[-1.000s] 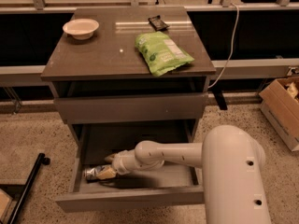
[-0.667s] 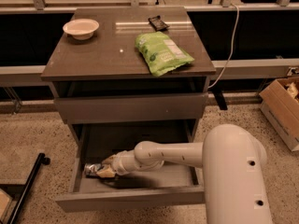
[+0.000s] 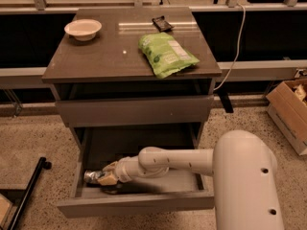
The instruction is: Pick redbull can from middle drawer and place on counter
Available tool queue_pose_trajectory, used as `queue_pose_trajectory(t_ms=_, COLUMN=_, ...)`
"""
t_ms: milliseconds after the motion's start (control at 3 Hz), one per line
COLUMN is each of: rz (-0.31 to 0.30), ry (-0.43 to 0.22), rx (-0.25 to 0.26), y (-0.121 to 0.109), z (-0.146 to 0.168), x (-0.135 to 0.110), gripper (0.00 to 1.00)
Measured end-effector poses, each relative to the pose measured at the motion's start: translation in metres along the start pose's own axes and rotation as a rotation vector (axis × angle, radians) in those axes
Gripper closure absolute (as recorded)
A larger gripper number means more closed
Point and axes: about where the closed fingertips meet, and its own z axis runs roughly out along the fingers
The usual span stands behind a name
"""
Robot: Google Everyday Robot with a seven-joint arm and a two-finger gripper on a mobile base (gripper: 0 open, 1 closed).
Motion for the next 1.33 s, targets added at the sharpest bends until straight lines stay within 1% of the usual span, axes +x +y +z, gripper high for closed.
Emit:
queue_pose_trajectory(t_ms=333, rz=-0.013, ry=-0.064, rx=0.015, y=0.014, z=-0.037, x=-0.029, gripper=1.00)
queue_pose_trajectory(t_ms=667, rz=0.002, ry=-0.099, rx=0.056, y=0.037, z=-0.098, x=-0.066, gripper=1.00)
queue_pose_trajectory(t_ms=1000, rz=0.002, ry=-0.095, rx=0.074, y=0.058, z=-0.159, x=-0.110, gripper=1.00)
queue_pose_trajectory(t_ms=1333, rz=-0.042, ry=-0.119, rx=0.089, y=0.057, z=-0.225, x=-0.153, gripper=1.00)
